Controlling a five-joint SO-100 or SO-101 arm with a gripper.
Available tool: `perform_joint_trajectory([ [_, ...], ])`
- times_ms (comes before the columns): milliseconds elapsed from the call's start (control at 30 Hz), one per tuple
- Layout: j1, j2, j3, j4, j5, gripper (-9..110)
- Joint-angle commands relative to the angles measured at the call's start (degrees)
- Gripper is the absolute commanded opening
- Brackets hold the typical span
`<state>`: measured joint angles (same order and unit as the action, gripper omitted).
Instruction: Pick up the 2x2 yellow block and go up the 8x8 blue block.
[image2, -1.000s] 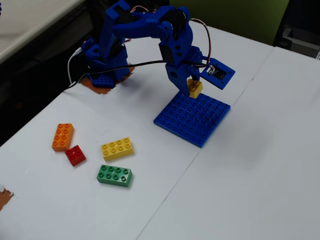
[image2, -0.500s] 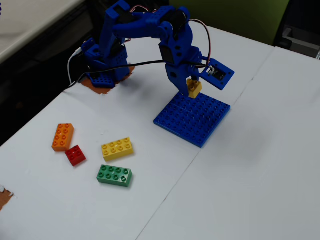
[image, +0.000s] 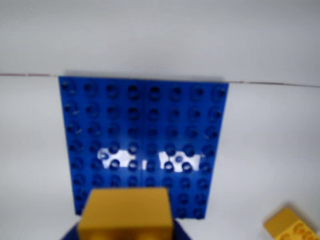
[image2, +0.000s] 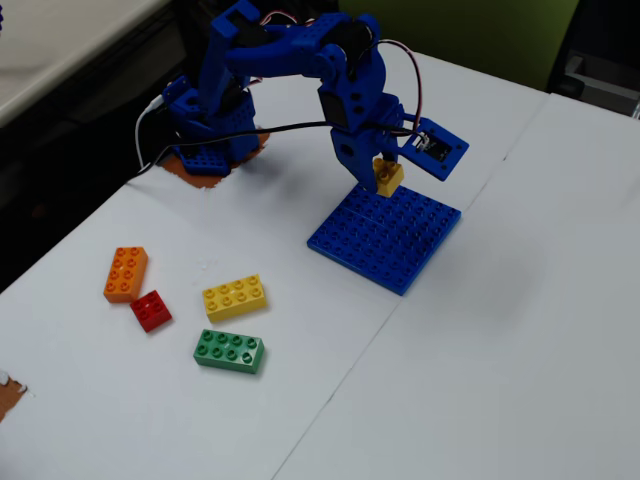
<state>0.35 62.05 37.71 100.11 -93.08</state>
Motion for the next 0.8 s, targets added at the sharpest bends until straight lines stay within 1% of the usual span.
perform_joint_trajectory([
  [0,0.3,2.7,-0.2,0.3,-0.2,0],
  [767,0.1,2.7,0.4,0.4,-0.2,0],
])
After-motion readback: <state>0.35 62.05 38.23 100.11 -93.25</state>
